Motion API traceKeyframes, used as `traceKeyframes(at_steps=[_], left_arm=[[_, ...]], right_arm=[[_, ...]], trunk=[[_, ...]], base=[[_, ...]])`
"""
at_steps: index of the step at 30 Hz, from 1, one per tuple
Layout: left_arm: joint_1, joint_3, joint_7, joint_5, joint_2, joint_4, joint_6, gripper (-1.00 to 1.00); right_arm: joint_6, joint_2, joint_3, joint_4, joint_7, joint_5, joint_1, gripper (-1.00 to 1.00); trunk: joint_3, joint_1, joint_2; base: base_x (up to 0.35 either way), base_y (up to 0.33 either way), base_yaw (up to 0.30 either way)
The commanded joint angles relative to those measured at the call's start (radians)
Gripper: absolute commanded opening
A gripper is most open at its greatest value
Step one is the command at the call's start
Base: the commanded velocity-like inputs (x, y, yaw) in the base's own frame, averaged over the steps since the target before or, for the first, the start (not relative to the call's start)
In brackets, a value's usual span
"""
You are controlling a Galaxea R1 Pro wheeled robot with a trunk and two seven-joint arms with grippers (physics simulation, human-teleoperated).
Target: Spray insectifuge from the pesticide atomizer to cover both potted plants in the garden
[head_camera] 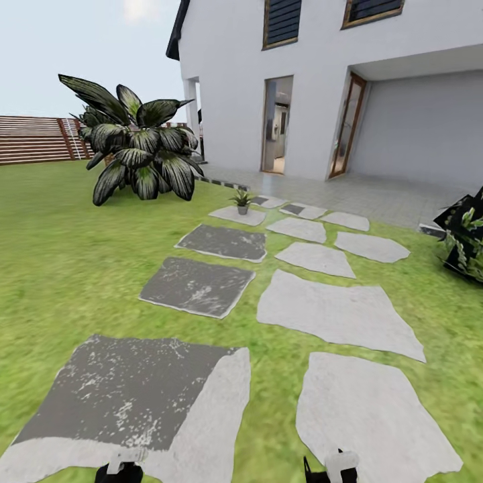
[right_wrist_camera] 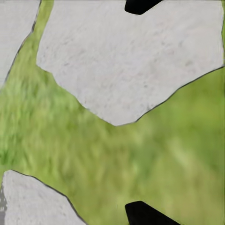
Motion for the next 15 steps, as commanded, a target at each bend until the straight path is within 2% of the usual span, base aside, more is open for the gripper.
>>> traceKeyframes(at_steps=[1, 9, 15], left_arm=[[-0.001, -0.004, -0.005, 0.01, 0.0, 0.001, -0.002, -1.0], [-0.001, -0.004, -0.005, 0.01, 0.0, 0.001, -0.003, -1.0], [-0.001, -0.004, -0.005, 0.01, 0.0, 0.001, -0.002, -1.0]], right_arm=[[-0.003, 0.0, -0.008, 0.001, -0.005, 0.011, -0.001, 1.0], [-0.003, 0.0, -0.008, 0.001, -0.005, 0.011, 0.0, 1.0], [-0.003, 0.0, -0.008, 0.001, -0.005, 0.011, 0.0, 1.0]], trunk=[[-0.001, 0.0, 0.0], [-0.001, 0.0, 0.0], [-0.001, 0.0, 0.0]], base=[[0.332, 0.078, 0.0], [0.332, 0.076, 0.0], [0.333, 0.018, 0.0]])
